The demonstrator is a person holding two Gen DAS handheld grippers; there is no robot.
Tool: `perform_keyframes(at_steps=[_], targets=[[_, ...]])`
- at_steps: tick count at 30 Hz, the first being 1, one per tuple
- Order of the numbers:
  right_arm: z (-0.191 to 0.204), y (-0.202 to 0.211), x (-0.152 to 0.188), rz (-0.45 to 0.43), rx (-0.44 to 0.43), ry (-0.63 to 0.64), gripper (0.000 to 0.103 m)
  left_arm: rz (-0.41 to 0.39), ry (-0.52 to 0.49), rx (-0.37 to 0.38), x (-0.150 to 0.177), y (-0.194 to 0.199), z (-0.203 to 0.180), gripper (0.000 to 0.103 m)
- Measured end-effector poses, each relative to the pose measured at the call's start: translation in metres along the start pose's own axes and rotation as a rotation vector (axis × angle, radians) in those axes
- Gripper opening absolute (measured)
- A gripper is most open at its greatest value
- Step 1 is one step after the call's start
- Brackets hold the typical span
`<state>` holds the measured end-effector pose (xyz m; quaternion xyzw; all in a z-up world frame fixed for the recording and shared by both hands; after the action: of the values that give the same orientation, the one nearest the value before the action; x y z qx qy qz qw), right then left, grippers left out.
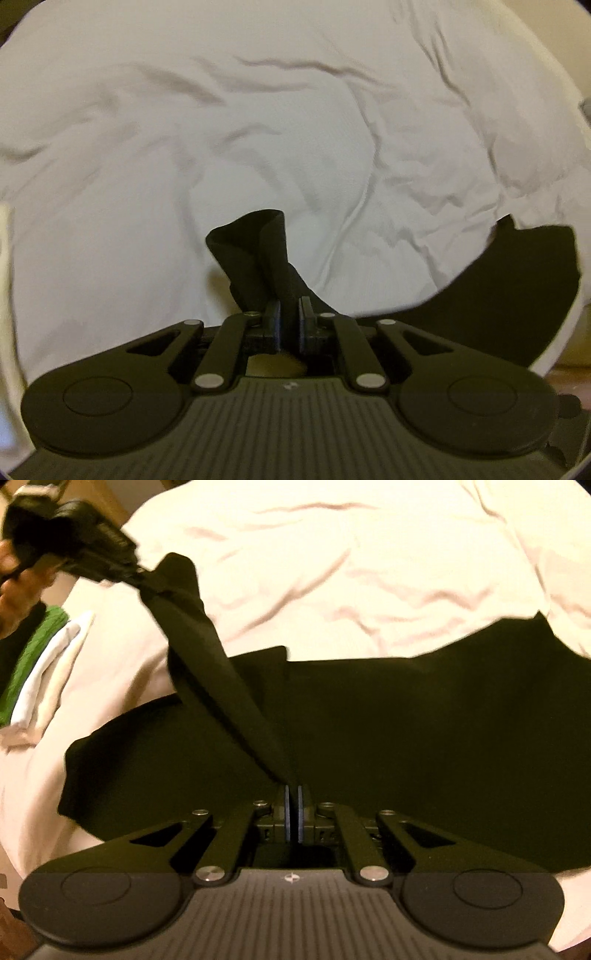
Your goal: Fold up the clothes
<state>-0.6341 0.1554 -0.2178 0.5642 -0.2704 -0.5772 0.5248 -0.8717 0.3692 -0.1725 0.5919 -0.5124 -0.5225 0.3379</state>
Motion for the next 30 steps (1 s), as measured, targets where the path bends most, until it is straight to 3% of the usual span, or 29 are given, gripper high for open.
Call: perform_keyframes(at_steps=[3, 6, 9, 10, 11, 12, 14, 19, 25, 30], targets=[[0.019, 0.01, 0.008, -0.017, 0.014, 0.057, 0.004, -0.017, 0.068, 0.025, 0.043, 0.034, 0.032, 0.007], [0.04, 0.014, 0.024, -0.004, 0.046, 0.14, 0.005, 0.027, 0.13, 0.022, 0.104, 0.044, 0.063, 0.007], [0.055, 0.005, 0.045, 0.067, 0.071, 0.201, 0.021, 0.151, 0.214, -0.042, 0.17, 0.024, 0.093, 0.016], [0.057, -0.001, 0.052, 0.106, 0.075, 0.198, 0.028, 0.186, 0.247, -0.07, 0.19, 0.015, 0.102, 0.014], [0.059, -0.007, 0.062, 0.149, 0.085, 0.184, 0.036, 0.216, 0.261, -0.102, 0.204, 0.009, 0.107, 0.013], [0.059, -0.012, 0.07, 0.179, 0.098, 0.165, 0.051, 0.225, 0.266, -0.108, 0.214, 0.006, 0.11, 0.013], [0.057, -0.015, 0.082, 0.201, 0.093, 0.095, 0.053, 0.217, 0.289, -0.093, 0.225, 0.005, 0.113, 0.013], [0.027, -0.009, 0.093, 0.162, -0.046, -0.285, 0.053, 0.118, 0.445, 0.01, 0.219, 0.007, 0.121, 0.025], [-0.021, -0.005, 0.106, -0.035, -0.302, -0.879, 0.053, 0.077, 0.671, 0.125, 0.21, -0.004, 0.135, 0.03], [-0.044, -0.022, 0.121, -0.136, -0.376, -1.163, 0.052, 0.056, 0.805, 0.16, 0.216, -0.021, 0.135, 0.032]])
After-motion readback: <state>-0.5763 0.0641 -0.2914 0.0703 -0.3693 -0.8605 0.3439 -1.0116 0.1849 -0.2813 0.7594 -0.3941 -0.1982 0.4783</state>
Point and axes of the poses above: each gripper's, at about its wrist camera, not at the fingertips, and y roughly against the way its jaws point, z to its left, x to its underside, the point moved 3 cm from there along -y, roughly the way its jaws point, and after that the axes turned 5 degrees about y, right-handed, at the moved point
